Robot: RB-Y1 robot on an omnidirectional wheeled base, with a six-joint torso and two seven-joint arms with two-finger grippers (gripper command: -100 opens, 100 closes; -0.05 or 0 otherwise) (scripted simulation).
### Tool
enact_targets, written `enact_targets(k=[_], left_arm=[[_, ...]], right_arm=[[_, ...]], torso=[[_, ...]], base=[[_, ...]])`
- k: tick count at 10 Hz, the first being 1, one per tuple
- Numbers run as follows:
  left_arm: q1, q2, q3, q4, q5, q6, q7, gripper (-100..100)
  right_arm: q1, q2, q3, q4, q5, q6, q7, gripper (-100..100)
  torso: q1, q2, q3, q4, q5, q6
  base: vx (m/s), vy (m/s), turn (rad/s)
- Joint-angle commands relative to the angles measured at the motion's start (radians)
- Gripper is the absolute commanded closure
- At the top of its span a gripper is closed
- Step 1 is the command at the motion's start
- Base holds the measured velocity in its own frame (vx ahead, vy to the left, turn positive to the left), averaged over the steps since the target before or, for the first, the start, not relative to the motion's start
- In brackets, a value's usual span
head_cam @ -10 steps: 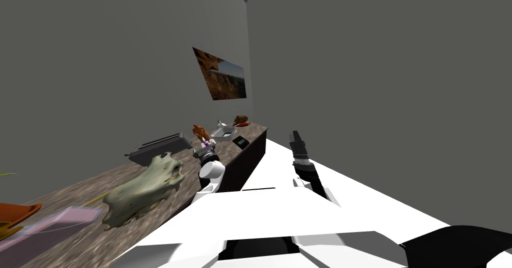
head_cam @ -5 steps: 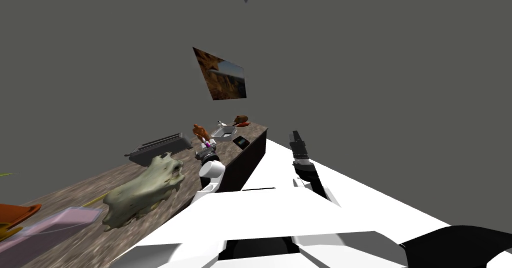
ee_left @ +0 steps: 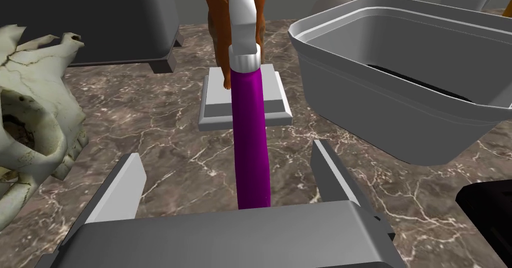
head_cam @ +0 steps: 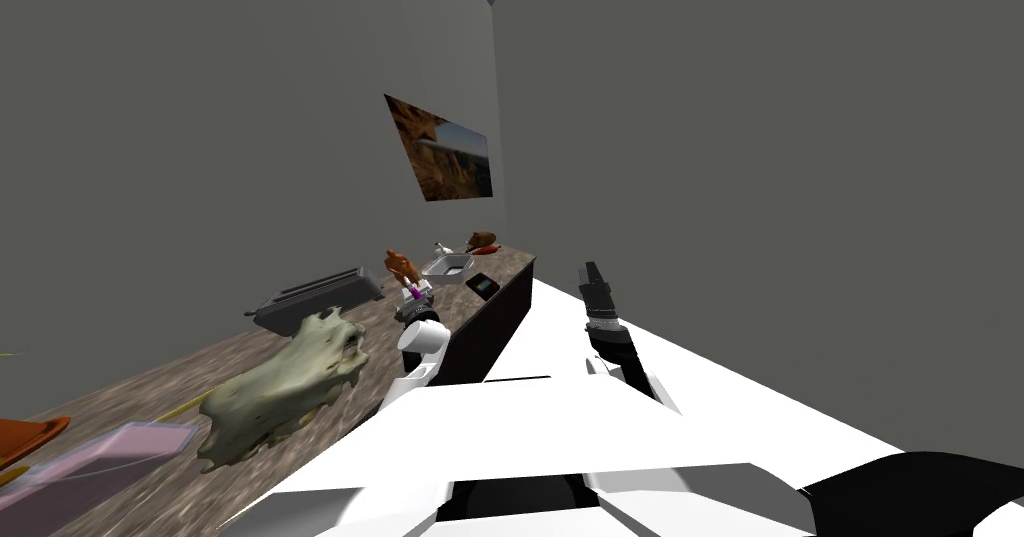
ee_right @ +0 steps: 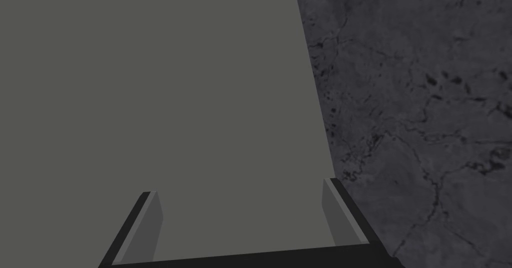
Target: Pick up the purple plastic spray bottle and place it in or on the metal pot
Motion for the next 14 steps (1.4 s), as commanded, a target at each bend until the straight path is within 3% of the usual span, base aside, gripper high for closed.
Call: enact_targets(k=[1, 5, 6, 7, 8, 9, 13, 14], left_arm=[[-0.001, 0.004, 0.005, 0.005, 0.029, -0.001, -0.004, -100], [-0.021, 0.025, 0.023, 0.036, 0.130, -0.009, -0.017, -100], [-0.016, 0.022, 0.021, 0.030, 0.116, -0.007, -0.015, -100], [-0.016, 0.023, 0.022, 0.030, 0.118, -0.008, -0.016, 0], [-0.016, 0.023, 0.022, 0.030, 0.118, -0.008, -0.016, -100], [-0.016, 0.023, 0.022, 0.030, 0.118, -0.008, -0.016, 100], [-0.016, 0.023, 0.022, 0.030, 0.118, -0.008, -0.016, 100], [-0.016, 0.023, 0.022, 0.030, 0.118, -0.008, -0.016, 0]], right_arm=[[0.000, 0.000, 0.000, 0.000, 0.000, 0.000, 0.000, 0], [0.000, 0.000, 0.000, 0.000, 0.000, 0.000, 0.000, 0], [0.000, 0.000, 0.000, 0.000, 0.000, 0.000, 0.000, 0], [0.000, 0.000, 0.000, 0.000, 0.000, 0.000, 0.000, 0], [0.000, 0.000, 0.000, 0.000, 0.000, 0.000, 0.000, 0], [0.000, 0.000, 0.000, 0.000, 0.000, 0.000, 0.000, 0], [0.000, 0.000, 0.000, 0.000, 0.000, 0.000, 0.000, 0], [0.000, 0.000, 0.000, 0.000, 0.000, 0.000, 0.000, 0]], torso=[[0.000, 0.000, 0.000, 0.000, 0.000, 0.000], [0.000, 0.000, 0.000, 0.000, 0.000, 0.000], [0.001, -0.002, -0.001, 0.000, 0.000, 0.000], [0.000, -0.001, -0.001, 0.000, 0.000, 0.000], [-0.001, 0.000, 0.000, 0.000, 0.000, 0.000], [-0.001, 0.001, 0.000, 0.000, 0.000, 0.000], [-0.001, 0.001, 0.001, 0.000, 0.000, 0.000], [-0.001, 0.001, 0.001, 0.000, 0.000, 0.000]], base=[[0.018, 0.013, -0.007], [0.028, 0.020, -0.015], [0.029, 0.018, -0.006], [0.000, 0.000, 0.000], [0.000, 0.000, 0.000], [0.000, 0.000, 0.000], [0.000, 0.000, 0.000], [0.000, 0.000, 0.000]])
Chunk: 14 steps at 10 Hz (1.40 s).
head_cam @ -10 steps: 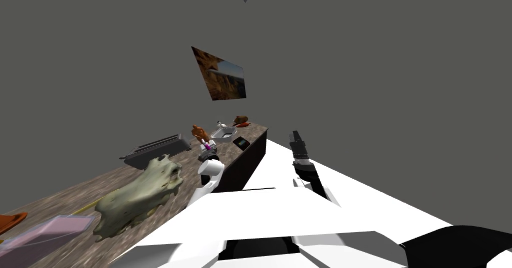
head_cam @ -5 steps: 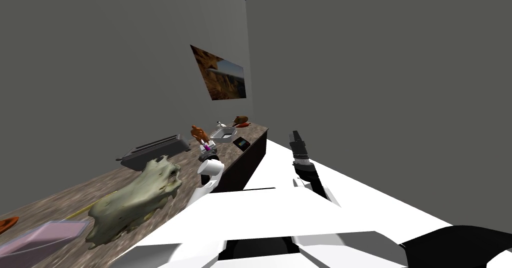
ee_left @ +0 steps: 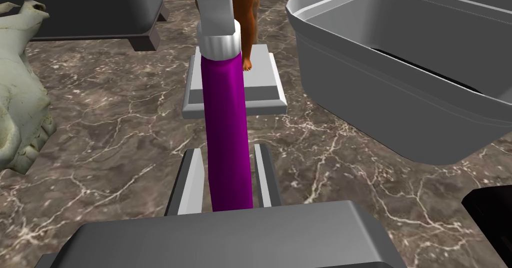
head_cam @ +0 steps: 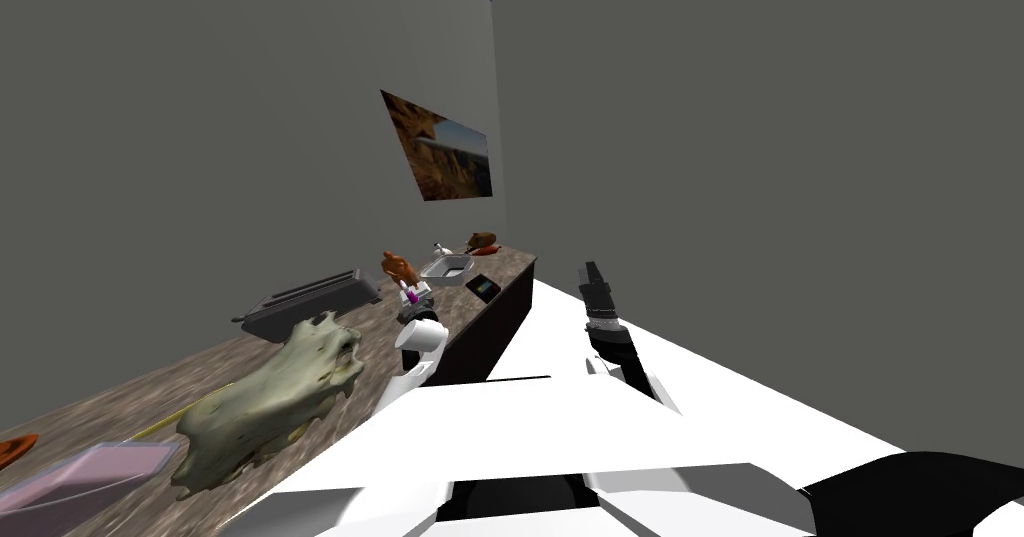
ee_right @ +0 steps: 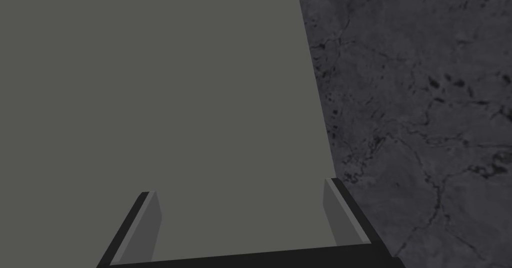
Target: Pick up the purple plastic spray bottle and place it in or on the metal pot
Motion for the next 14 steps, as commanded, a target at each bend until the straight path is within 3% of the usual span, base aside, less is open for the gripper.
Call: enact_targets(k=[1, 2, 3, 14], left_arm=[[0.000, 0.000, 0.000, 0.000, 0.000, 0.000, 0.000, 100], [0.000, 0.000, 0.000, 0.000, 0.000, 0.000, 0.000, 0], [-0.030, 0.039, 0.023, -0.001, 0.017, -0.014, -0.022, 100], [-0.226, 0.289, 0.178, -0.011, 0.156, -0.120, -0.177, 100]], right_arm=[[0.000, 0.000, 0.000, 0.000, 0.000, 0.000, 0.000, 0], [0.000, 0.000, 0.000, 0.000, 0.000, 0.000, 0.000, 0], [0.000, 0.000, 0.000, 0.000, 0.000, 0.000, 0.000, 0], [0.000, 0.000, 0.000, 0.000, 0.000, 0.000, 0.000, 0]], torso=[[0.000, 0.000, 0.000, 0.000, 0.000, 0.000], [0.000, 0.000, 0.000, 0.000, 0.000, 0.000], [0.000, 0.000, 0.000, 0.000, 0.000, 0.000], [-0.004, -0.003, -0.001, 0.000, -0.002, -0.001]], base=[[0.000, 0.000, 0.000], [0.000, 0.000, 0.000], [-0.007, -0.022, 0.000], [0.023, -0.037, -0.024]])
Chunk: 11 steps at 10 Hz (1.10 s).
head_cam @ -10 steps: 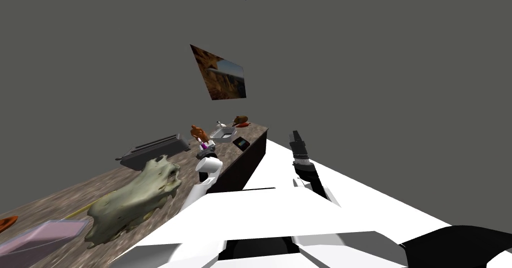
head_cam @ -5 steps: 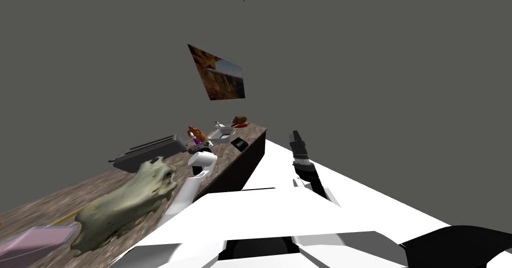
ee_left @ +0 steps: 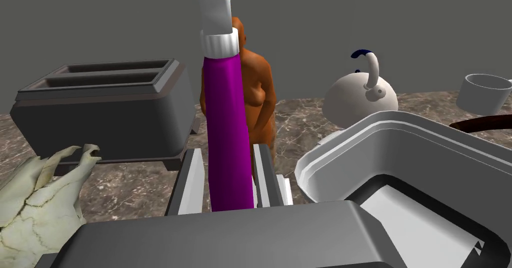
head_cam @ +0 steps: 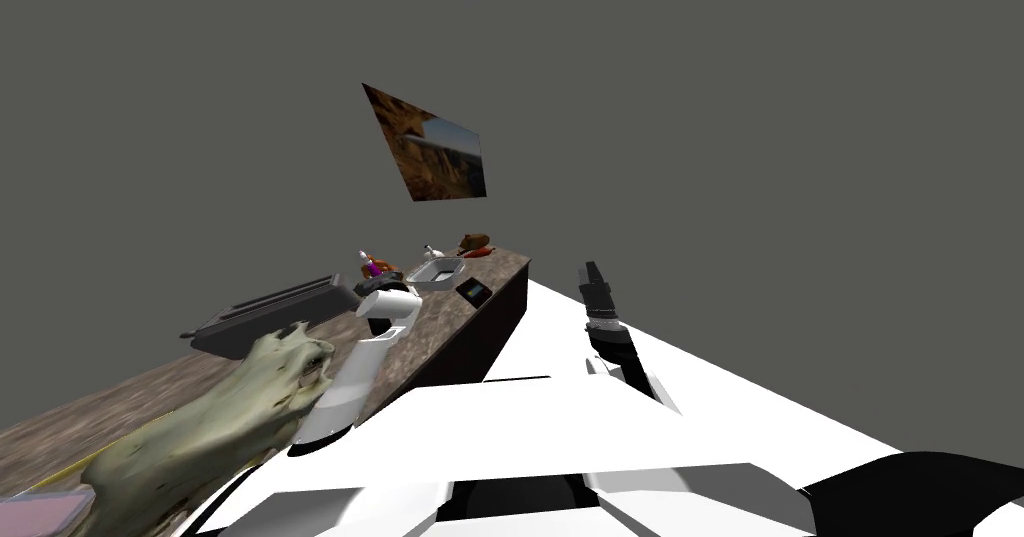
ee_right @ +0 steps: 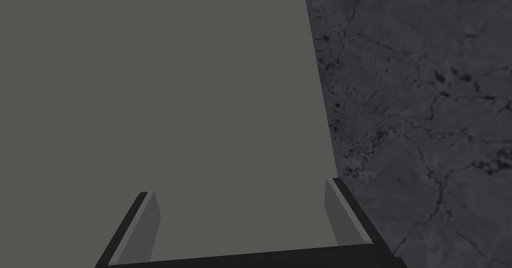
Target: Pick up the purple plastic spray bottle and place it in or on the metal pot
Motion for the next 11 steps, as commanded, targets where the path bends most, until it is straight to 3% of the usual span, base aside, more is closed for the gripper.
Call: enact_targets(k=[1, 7, 11], left_arm=[[-0.028, 0.036, 0.024, 0.003, 0.021, -0.016, -0.021, 100], [-0.109, 0.145, 0.123, 0.000, 0.111, -0.096, -0.104, 100], [-0.133, 0.154, 0.186, 0.032, 0.194, -0.153, -0.152, 100]], right_arm=[[0.000, 0.000, 0.000, 0.000, 0.000, 0.000, 0.000, 0], [0.000, 0.000, 0.000, 0.000, 0.000, 0.000, 0.000, 0], [0.000, 0.000, 0.000, 0.000, 0.000, 0.000, 0.000, 0]], torso=[[0.000, 0.000, 0.000, 0.000, 0.000, 0.000], [0.001, 0.000, 0.000, 0.000, 0.001, 0.001], [0.002, -0.004, -0.002, -0.001, 0.002, 0.003]], base=[[0.053, -0.028, -0.038], [0.054, -0.023, -0.078], [0.078, -0.004, -0.214]])
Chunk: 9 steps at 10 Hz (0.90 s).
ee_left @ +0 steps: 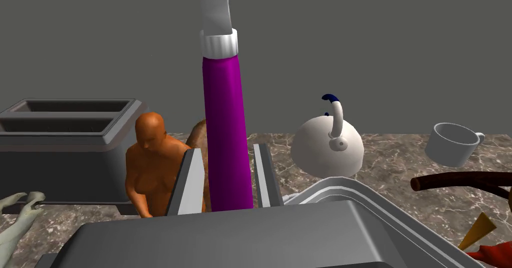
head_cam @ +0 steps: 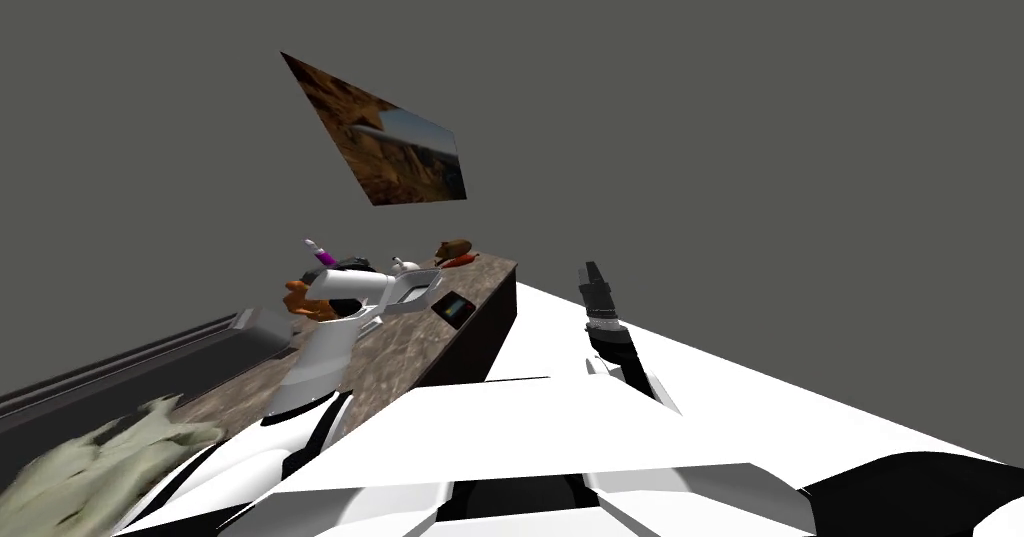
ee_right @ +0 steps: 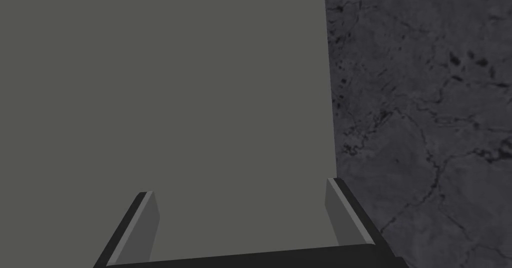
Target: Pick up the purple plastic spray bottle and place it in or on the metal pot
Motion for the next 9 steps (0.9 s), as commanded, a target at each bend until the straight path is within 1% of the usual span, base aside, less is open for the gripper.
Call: enact_targets(k=[1, 2, 3, 4, 6, 7, 8, 9], left_arm=[[0.001, -0.003, 0.022, 0.007, 0.035, -0.019, -0.018, 100], [-0.002, -0.005, 0.030, 0.014, 0.049, -0.027, -0.025, 100], [-0.006, -0.011, 0.046, 0.026, 0.077, -0.042, -0.037, 100], [-0.008, -0.014, 0.052, 0.032, 0.090, -0.049, -0.043, 100], [-0.009, -0.028, 0.070, 0.050, 0.131, -0.069, -0.059, 100], [-0.008, -0.022, 0.068, 0.046, 0.121, -0.060, -0.054, 100], [-0.008, -0.023, 0.068, 0.047, 0.124, -0.062, -0.055, -100], [-0.008, -0.023, 0.068, 0.047, 0.124, -0.061, -0.055, -100]], right_arm=[[0.000, 0.000, 0.000, 0.000, 0.000, 0.000, 0.000, 0], [0.000, 0.000, 0.000, 0.000, 0.000, 0.000, 0.000, 0], [0.000, 0.000, 0.000, 0.000, 0.000, 0.000, 0.000, 0], [0.000, 0.000, 0.000, 0.000, 0.000, 0.000, 0.000, 0], [0.000, 0.000, 0.000, 0.000, 0.000, 0.000, 0.000, 0], [0.000, 0.000, 0.000, 0.000, 0.000, 0.000, 0.000, 0], [0.000, 0.000, 0.000, 0.000, 0.000, 0.000, 0.000, 0], [0.000, 0.000, 0.000, 0.000, 0.000, 0.000, 0.000, 0]], torso=[[0.000, 0.000, 0.000, 0.000, 0.000, 0.000], [0.001, 0.000, 0.000, 0.000, 0.000, -0.001], [0.001, 0.001, 0.001, 0.000, 0.000, -0.002], [0.000, 0.001, 0.001, 0.000, 0.000, 0.000], [0.001, 0.001, 0.000, 0.000, 0.000, 0.000], [0.001, 0.001, 0.000, 0.000, 0.000, 0.000], [0.000, 0.003, 0.002, 0.001, -0.001, -0.002], [0.000, 0.006, 0.004, 0.002, -0.001, -0.002]], base=[[0.068, 0.005, -0.224], [0.063, 0.007, -0.142], [0.069, -0.008, -0.213], [0.068, 0.005, -0.212], [0.066, 0.022, -0.208], [0.028, 0.010, -0.051], [0.008, 0.002, 0.002], [0.000, 0.000, 0.000]])
